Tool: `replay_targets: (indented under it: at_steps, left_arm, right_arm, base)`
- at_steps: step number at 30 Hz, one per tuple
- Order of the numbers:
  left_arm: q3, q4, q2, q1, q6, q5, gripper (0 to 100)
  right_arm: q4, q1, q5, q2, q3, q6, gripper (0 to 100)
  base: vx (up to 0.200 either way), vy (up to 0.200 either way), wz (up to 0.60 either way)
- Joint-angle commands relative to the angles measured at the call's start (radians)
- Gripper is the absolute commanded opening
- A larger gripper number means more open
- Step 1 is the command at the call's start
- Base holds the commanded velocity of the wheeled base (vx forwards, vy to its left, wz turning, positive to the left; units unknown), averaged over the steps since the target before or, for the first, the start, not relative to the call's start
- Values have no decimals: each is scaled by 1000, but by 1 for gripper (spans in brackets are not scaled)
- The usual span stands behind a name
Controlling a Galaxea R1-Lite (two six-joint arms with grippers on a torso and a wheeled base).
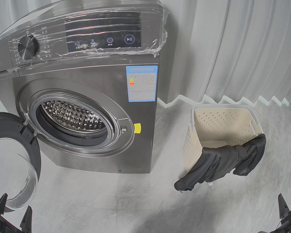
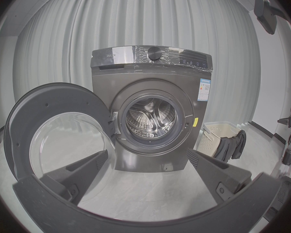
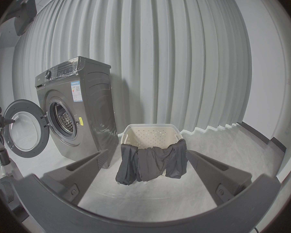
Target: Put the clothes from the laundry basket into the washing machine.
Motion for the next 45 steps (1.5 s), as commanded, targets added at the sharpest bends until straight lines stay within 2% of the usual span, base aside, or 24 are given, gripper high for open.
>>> replay_targets:
  at_steps: [1, 38, 45]
  left_arm:
    - [16, 0, -15, 0, -1, 0, 100]
    - [16, 0, -15, 0, -1, 1, 100]
    - [16, -2, -15, 0, -1, 1, 100]
  right_arm:
    - [0, 0, 0, -15, 18, -1, 100]
    - [0, 0, 0, -15, 18, -1, 100]
    - [0, 0, 0, -15, 18, 0, 100]
  base:
    - [0, -200, 0]
    - [0, -200, 0]
    - [0, 0, 0]
